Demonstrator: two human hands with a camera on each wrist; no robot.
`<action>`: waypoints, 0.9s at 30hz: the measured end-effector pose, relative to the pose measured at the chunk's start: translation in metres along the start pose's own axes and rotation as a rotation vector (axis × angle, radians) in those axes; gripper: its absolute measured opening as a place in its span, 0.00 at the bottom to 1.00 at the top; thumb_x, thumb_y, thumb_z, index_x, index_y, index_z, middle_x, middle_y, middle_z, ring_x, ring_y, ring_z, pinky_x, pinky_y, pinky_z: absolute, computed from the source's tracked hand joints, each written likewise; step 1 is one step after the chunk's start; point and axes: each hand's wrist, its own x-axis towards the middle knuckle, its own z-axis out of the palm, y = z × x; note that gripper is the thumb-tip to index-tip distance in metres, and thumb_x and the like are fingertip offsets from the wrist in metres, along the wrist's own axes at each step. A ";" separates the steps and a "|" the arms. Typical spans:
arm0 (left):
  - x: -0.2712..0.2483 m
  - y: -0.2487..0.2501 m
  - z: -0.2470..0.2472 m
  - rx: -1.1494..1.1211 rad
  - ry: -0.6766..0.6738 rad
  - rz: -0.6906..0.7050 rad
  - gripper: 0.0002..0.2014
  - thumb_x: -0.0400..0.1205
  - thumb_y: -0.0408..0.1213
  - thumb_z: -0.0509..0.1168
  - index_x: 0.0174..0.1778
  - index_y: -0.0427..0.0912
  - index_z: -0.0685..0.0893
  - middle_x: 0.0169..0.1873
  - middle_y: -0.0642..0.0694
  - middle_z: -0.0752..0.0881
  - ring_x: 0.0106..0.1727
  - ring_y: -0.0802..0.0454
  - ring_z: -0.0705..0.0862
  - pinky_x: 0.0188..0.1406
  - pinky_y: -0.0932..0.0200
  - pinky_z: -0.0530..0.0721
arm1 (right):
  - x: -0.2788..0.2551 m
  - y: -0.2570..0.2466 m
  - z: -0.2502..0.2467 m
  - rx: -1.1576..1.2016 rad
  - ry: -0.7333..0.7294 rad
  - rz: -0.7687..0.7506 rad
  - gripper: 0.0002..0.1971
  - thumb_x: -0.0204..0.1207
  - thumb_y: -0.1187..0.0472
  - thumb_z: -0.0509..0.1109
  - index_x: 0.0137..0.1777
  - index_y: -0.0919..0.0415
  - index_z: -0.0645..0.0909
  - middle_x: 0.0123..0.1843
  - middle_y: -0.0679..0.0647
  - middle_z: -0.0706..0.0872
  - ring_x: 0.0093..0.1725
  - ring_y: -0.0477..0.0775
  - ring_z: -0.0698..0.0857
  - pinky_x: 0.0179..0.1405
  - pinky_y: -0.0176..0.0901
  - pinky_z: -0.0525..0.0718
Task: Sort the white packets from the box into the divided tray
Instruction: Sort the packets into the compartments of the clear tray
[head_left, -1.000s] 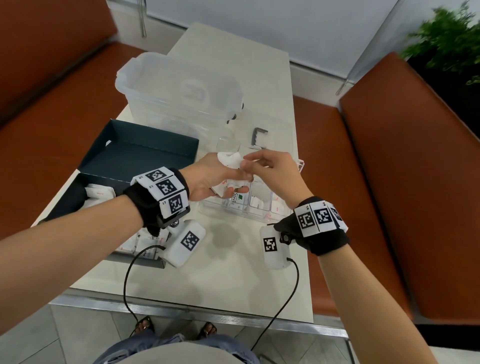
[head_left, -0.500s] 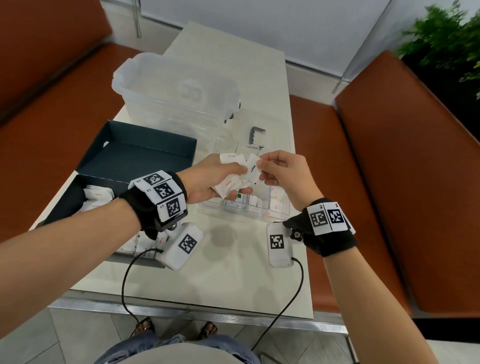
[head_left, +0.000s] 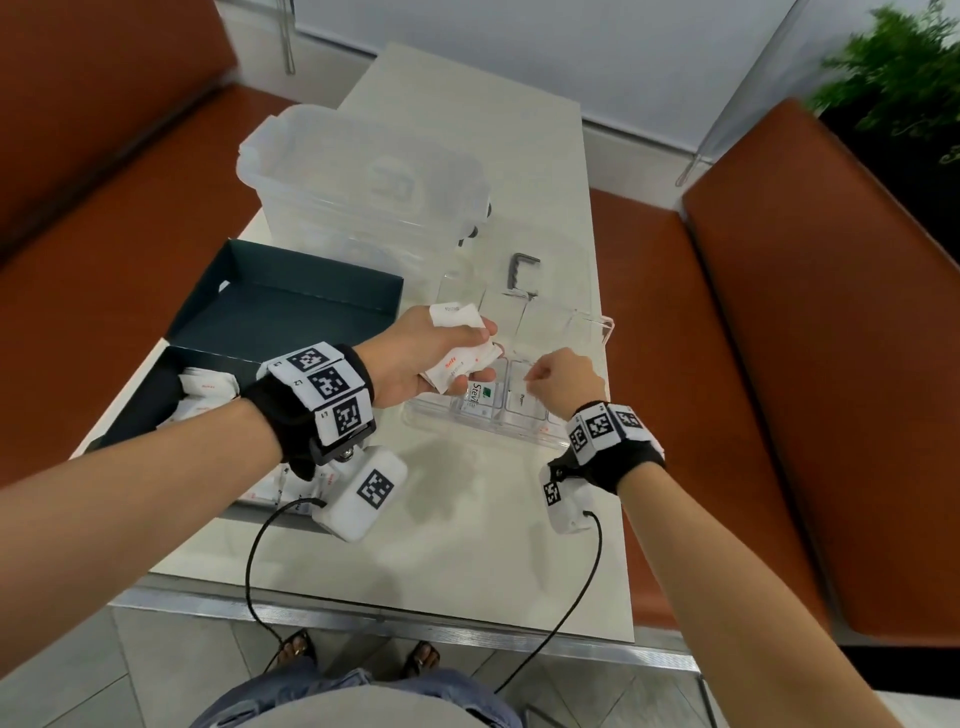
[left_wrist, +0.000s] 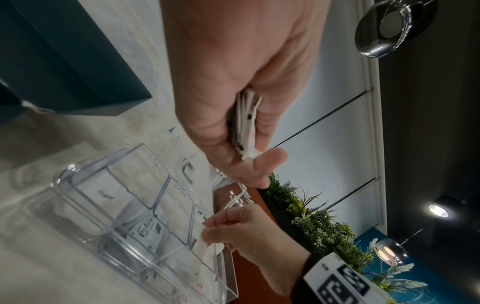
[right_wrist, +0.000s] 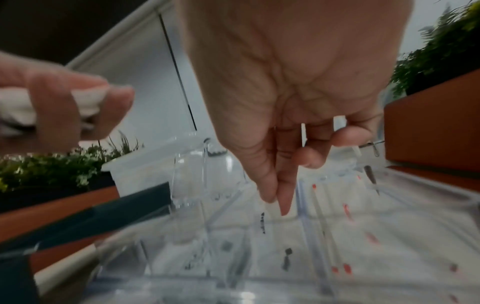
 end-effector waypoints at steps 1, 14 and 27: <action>0.000 0.000 -0.001 -0.003 0.005 -0.002 0.12 0.82 0.30 0.68 0.62 0.35 0.82 0.55 0.32 0.88 0.42 0.39 0.90 0.20 0.63 0.81 | 0.001 -0.001 0.005 -0.063 -0.002 0.002 0.10 0.76 0.64 0.65 0.50 0.55 0.87 0.51 0.55 0.88 0.52 0.60 0.85 0.65 0.57 0.77; -0.005 0.003 -0.011 -0.025 0.026 0.000 0.11 0.83 0.30 0.68 0.60 0.36 0.82 0.46 0.36 0.90 0.40 0.41 0.91 0.20 0.63 0.81 | 0.011 -0.001 0.017 -0.574 -0.123 -0.143 0.18 0.79 0.59 0.67 0.68 0.51 0.77 0.62 0.51 0.84 0.65 0.59 0.78 0.69 0.62 0.65; -0.004 0.000 -0.013 -0.029 0.031 0.002 0.09 0.82 0.30 0.68 0.58 0.37 0.84 0.42 0.38 0.91 0.38 0.42 0.91 0.20 0.63 0.81 | 0.020 0.007 0.024 -0.505 -0.076 -0.090 0.16 0.73 0.41 0.70 0.60 0.40 0.82 0.56 0.46 0.86 0.61 0.55 0.80 0.67 0.62 0.61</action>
